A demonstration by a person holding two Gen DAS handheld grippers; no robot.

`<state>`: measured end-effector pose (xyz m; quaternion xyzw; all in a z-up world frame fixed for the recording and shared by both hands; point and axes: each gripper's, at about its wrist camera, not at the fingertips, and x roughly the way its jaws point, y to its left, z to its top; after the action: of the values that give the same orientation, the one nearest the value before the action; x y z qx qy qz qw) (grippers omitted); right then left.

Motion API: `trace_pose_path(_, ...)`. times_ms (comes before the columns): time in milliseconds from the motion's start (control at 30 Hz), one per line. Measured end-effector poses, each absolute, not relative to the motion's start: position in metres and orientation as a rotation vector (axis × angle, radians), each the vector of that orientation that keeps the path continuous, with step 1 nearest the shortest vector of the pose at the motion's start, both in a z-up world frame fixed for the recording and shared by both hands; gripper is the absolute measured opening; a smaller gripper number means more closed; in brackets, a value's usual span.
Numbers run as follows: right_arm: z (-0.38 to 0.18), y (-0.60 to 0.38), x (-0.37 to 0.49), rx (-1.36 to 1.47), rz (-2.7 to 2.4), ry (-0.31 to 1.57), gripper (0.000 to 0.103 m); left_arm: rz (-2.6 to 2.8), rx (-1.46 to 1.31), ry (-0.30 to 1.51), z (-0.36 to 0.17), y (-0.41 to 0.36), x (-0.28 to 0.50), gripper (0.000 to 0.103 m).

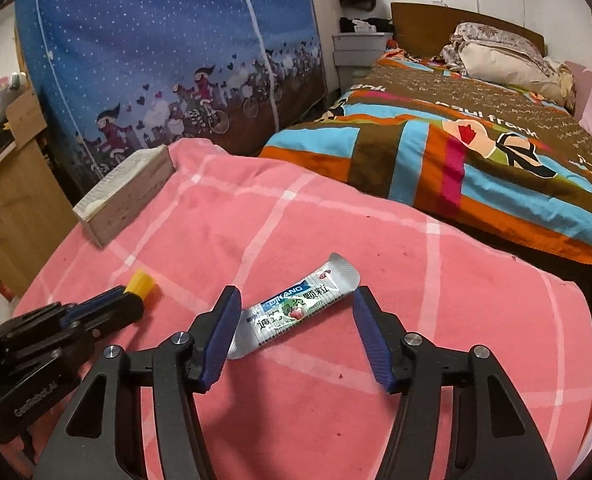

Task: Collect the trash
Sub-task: 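Grasp the yellow cylinder with the left gripper while the right gripper grasps the white toothpaste tube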

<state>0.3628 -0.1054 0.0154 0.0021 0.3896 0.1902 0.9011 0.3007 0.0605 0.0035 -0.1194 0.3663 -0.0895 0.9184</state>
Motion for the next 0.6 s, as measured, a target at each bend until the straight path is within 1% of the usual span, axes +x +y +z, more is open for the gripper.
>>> trace_pose_path(100,0.015,-0.100,0.366,-0.023,0.389,0.813,0.057,-0.178,-0.254,0.747,0.003,0.061,0.299,0.018)
trace_pose_path(133,0.015,-0.097,0.366,-0.037,0.389,0.815,0.055,-0.176,-0.256,0.747,0.004,0.061,0.299,0.018)
trace_pose_path(167,0.014,-0.094,0.366,-0.057,0.390,0.815,0.051,-0.176,-0.258,0.747,0.004,0.061,0.298,0.018)
trace_pose_path(233,0.013,-0.089,0.365,-0.088,0.393,0.813,0.034,-0.177,-0.261,0.745,0.004,0.061,0.298,0.018)
trace_pose_path(300,0.013,-0.086,0.364,-0.110,0.397,0.811,0.031,-0.178,-0.266,0.743,0.004,0.062,0.297,0.018)
trace_pose_path(400,0.013,-0.082,0.361,-0.152,0.398,0.809,0.028,-0.182,-0.274,0.742,0.002,0.064,0.295,0.017)
trace_pose_path(600,0.011,-0.082,0.352,-0.209,0.428,0.822,0.028,-0.194,-0.276,0.745,0.002,0.064,0.290,0.017)
